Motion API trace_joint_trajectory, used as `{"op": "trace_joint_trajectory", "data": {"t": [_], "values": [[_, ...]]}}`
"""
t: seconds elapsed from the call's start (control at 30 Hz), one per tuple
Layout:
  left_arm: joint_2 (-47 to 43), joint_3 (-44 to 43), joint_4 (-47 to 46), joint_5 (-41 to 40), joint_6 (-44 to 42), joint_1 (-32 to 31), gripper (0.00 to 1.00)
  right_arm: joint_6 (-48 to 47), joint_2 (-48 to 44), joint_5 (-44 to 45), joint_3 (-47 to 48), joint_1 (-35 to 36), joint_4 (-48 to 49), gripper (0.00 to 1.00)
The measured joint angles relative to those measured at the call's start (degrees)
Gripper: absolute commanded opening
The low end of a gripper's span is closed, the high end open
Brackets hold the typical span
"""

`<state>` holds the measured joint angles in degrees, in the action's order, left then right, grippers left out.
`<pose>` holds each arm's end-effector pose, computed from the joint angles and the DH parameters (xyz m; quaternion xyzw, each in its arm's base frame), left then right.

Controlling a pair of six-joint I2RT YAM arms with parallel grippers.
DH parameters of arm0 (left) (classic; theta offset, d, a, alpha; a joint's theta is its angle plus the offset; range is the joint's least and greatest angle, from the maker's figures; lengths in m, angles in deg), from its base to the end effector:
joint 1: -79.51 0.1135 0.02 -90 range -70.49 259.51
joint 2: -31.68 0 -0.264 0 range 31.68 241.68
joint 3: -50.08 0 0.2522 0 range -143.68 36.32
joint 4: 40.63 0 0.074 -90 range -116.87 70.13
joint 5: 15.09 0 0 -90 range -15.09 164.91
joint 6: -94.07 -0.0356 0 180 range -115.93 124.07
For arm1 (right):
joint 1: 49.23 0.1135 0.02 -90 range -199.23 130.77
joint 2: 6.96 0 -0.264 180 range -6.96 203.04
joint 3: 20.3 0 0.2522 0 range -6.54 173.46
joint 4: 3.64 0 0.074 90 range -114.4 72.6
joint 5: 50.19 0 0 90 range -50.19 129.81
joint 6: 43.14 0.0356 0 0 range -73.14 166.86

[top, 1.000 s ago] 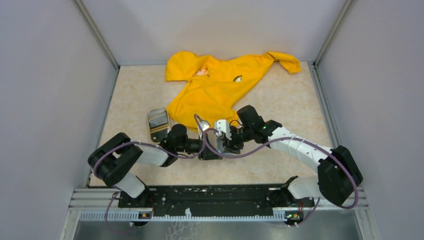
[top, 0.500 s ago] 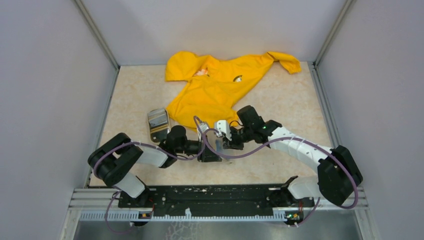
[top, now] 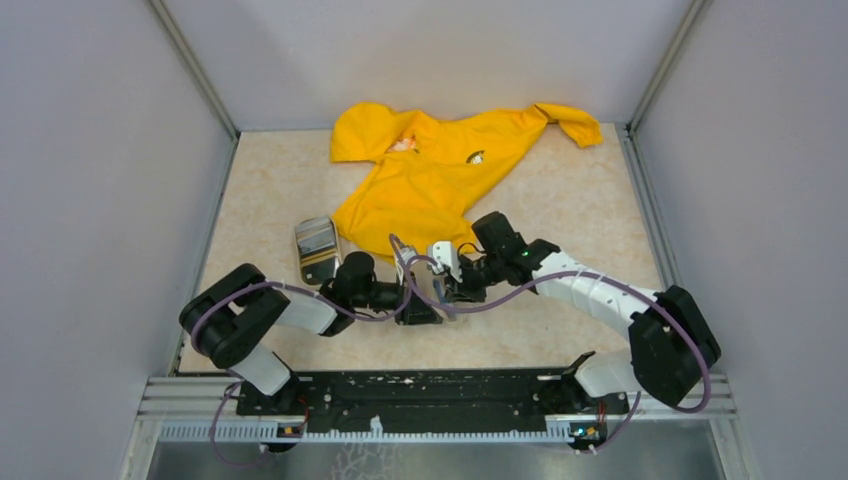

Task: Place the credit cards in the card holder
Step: Open the card holder at the center of the board.

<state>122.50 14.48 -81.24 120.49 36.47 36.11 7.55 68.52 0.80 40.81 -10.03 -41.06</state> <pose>0.1739 -0.1994 0.1454 0.3057 0.7034 -0.5881 0.2565 0.1881 0.1823 0.2266 -0.6482 0.6205 0.3152 0.3088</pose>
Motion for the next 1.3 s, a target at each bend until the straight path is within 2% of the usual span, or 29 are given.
{"op": "trace_joint_trajectory", "data": {"t": [0.37, 0.53, 0.8, 0.97, 1.3], "values": [[3.32, 0.02, -1.51, -0.26, -0.79, 0.02, 0.14, 0.98, 3.37, -2.38, 0.02, 0.07, -1.22, 0.43], [7.02, 1.73, -8.24, 1.53, 2.84, 1.97, 0.09, 2.99, 3.41, -0.74, 0.00, 0.17, 0.79, 0.47], [12.81, 8.00, -14.73, 1.81, 9.70, 6.54, 0.08, 5.95, 6.25, 2.56, 0.00, 0.20, 4.44, 0.49], [12.79, 8.48, -13.86, 1.33, 10.47, 6.54, 0.09, 6.32, 8.35, 3.45, 0.00, 0.76, 4.42, 0.54], [11.08, 6.10, -4.83, 0.35, 8.46, 6.56, 0.09, 3.26, 11.30, 9.66, 0.02, 4.59, 3.50, 0.75]]}}
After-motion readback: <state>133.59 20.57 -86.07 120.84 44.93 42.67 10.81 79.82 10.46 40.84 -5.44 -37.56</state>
